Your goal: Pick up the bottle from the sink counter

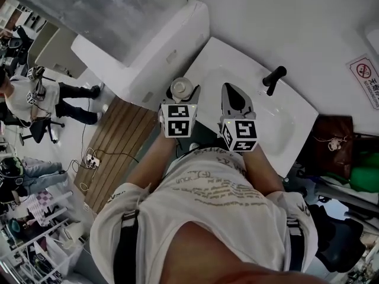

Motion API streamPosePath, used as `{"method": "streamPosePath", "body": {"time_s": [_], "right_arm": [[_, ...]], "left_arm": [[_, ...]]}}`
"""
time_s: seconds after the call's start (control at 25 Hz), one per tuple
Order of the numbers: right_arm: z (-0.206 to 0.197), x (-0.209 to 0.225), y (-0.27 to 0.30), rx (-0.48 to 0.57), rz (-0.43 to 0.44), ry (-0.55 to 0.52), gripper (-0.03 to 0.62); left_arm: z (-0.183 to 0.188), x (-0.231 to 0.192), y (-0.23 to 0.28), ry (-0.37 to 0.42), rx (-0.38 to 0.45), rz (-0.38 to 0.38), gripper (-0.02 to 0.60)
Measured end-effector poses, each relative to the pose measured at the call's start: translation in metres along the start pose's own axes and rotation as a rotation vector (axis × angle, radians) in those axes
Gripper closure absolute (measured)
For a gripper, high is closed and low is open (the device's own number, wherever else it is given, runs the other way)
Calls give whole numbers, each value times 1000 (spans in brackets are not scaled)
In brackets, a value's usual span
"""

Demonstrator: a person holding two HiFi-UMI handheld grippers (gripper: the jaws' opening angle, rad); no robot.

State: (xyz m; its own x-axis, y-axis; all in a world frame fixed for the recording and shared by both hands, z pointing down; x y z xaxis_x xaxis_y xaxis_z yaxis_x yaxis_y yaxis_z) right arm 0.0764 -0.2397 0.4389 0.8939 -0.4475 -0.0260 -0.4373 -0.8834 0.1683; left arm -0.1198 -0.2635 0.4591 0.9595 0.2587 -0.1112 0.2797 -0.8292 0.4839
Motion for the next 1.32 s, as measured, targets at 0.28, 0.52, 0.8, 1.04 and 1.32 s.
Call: {"method": "streamPosePath", "body": {"time_s": [0.28, 0.52, 0.8, 1.04, 1.32], "right_arm": [[3, -6, 7, 33, 25, -20, 572], [3, -9, 11, 29, 46, -28, 572], [3, -10, 12, 24, 51, -27, 572], [2, -14, 11, 18, 54, -27, 572], [3, -14, 13, 22, 56, -25, 572]], "left_arm": [[9, 3, -24, -7, 29, -2, 235], [4, -2, -26, -11, 25, 15, 235], [-1, -6, -24, -16, 18, 5, 235], [-2, -6, -24, -19, 15, -5, 235], [-1, -7, -23, -11, 17, -18, 235]]}}
Point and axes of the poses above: the fingertips, and each gripper's own axes: y forward along the fingers, x to its right, z out of its top, the point moved 10 cm from there along -y, backward along the fingers, and after that the axes turned 8 degrees about -y, right-handed, at the moved point
